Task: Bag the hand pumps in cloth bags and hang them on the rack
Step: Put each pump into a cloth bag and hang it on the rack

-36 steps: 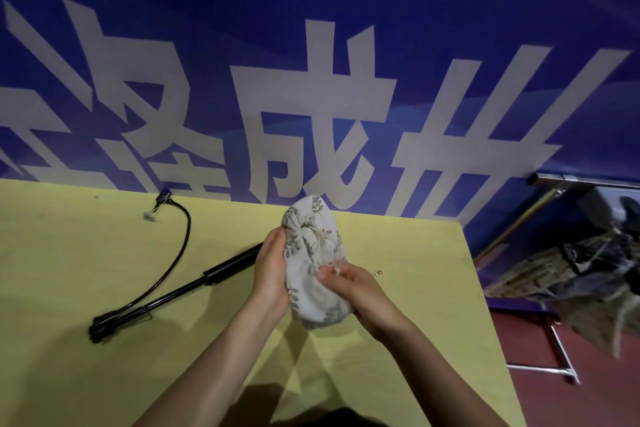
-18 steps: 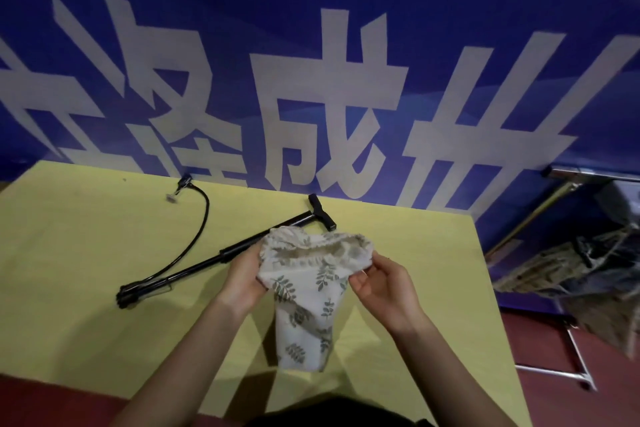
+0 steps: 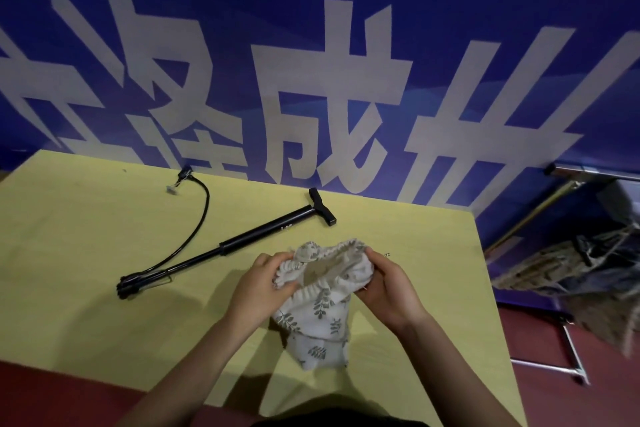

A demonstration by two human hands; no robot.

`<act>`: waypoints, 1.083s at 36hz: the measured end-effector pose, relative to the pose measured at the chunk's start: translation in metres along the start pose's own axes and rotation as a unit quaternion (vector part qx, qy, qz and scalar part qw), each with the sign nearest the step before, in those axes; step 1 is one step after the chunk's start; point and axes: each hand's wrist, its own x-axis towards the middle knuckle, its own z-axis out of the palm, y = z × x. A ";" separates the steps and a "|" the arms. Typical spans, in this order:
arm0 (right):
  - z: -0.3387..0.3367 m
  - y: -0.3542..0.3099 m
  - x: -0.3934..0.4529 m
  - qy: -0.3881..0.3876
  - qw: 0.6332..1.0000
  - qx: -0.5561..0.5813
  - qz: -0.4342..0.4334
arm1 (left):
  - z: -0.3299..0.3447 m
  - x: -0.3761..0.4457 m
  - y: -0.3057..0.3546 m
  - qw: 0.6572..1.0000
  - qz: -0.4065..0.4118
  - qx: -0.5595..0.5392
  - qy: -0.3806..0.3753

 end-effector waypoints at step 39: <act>-0.117 -0.004 0.132 0.275 0.756 -0.592 0.044 | 0.015 0.096 0.007 0.616 -0.331 -0.688 -0.193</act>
